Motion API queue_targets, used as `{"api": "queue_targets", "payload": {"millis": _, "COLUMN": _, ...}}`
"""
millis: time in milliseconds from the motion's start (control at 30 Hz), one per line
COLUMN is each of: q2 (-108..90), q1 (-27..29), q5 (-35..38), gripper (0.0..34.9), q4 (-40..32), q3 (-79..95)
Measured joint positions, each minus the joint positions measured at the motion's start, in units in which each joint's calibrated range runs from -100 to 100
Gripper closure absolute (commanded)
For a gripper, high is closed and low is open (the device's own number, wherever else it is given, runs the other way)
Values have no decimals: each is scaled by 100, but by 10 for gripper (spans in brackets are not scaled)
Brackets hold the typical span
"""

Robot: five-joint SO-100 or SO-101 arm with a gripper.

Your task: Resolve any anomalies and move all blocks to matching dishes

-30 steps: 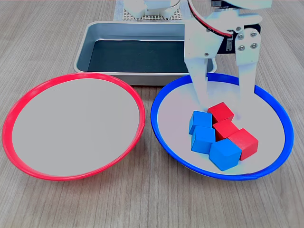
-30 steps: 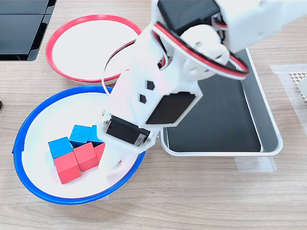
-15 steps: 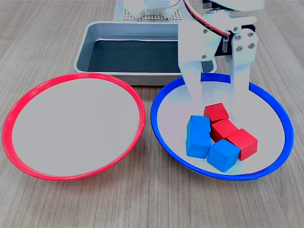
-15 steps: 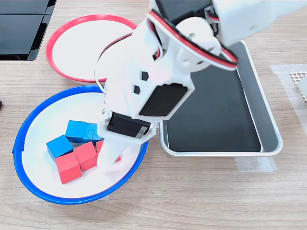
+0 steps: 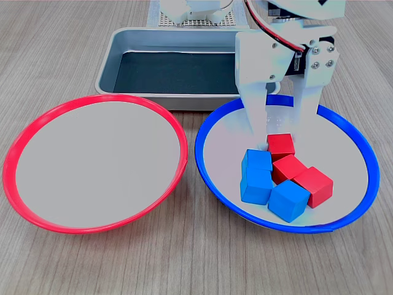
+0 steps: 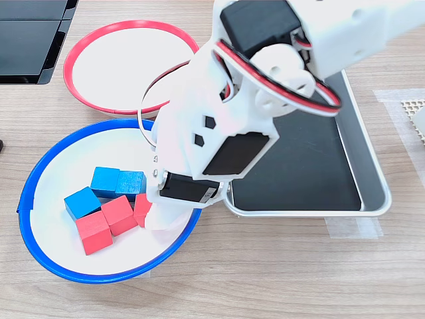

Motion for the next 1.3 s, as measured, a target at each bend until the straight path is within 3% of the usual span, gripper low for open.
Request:
{"api": "queue_targets", "payload": {"millis": 200, "q2": -102, "q1": 0, "q5": -117, "gripper": 347, "q4": 253, "q3": 0}}
{"api": "queue_targets", "payload": {"millis": 400, "q2": -818, "q1": 97, "q5": -630, "gripper": 347, "q4": 1183, "q3": -345}}
{"api": "queue_targets", "payload": {"millis": 567, "q2": -1091, "q1": 867, "q5": -684, "gripper": 347, "q4": 2365, "q3": -1352}}
{"api": "queue_targets", "payload": {"millis": 667, "q2": -1091, "q1": 1407, "q5": -518, "gripper": 347, "q4": 2602, "q3": -1606}}
{"api": "queue_targets", "payload": {"millis": 833, "q2": -776, "q1": 2487, "q5": -49, "gripper": 346, "q4": 2194, "q3": -1497}}
{"api": "queue_targets", "payload": {"millis": 1133, "q2": 111, "q1": 2805, "q5": 171, "gripper": 172, "q4": 873, "q3": -1143}}
{"api": "queue_targets", "payload": {"millis": 1300, "q2": 188, "q1": 2885, "q5": 225, "gripper": 194, "q4": 628, "q3": -1089}}
